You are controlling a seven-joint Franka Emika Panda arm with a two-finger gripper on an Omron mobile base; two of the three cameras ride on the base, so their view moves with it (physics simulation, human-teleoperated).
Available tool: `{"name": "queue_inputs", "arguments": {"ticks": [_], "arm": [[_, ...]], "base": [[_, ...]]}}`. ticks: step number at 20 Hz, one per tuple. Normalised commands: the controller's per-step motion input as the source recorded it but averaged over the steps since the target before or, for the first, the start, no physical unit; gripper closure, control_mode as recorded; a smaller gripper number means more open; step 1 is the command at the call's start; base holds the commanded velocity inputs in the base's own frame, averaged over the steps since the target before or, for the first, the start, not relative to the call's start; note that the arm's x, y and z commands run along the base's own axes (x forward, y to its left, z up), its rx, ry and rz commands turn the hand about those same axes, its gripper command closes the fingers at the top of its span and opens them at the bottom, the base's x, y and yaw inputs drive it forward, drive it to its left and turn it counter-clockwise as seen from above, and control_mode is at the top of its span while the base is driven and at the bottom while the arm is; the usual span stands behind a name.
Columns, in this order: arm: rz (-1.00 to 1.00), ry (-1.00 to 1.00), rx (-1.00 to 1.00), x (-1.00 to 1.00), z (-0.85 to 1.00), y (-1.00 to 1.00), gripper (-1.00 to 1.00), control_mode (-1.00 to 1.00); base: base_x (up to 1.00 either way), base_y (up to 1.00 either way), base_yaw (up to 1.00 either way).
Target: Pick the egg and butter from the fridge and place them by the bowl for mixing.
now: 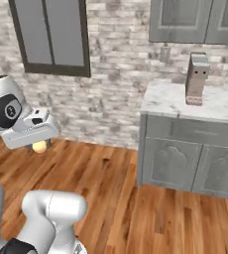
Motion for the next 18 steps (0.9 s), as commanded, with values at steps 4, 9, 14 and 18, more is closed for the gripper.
{"name": "queue_inputs", "arguments": {"ticks": [4,9,14,18], "arm": [[0.0,0.0,0.0,0.0,0.0,0.0,1.0,1.0],[0.0,0.0,0.0,0.0,0.0,0.0,1.0,1.0],[0.0,0.0,0.0,0.0,0.0,0.0,1.0,1.0],[0.0,0.0,0.0,0.0,0.0,0.0,1.0,1.0]], "base": [[0.0,0.08,-0.97],[0.0,0.08,-0.97],[0.0,0.07,-0.95],[0.02,0.06,-0.9]]}}
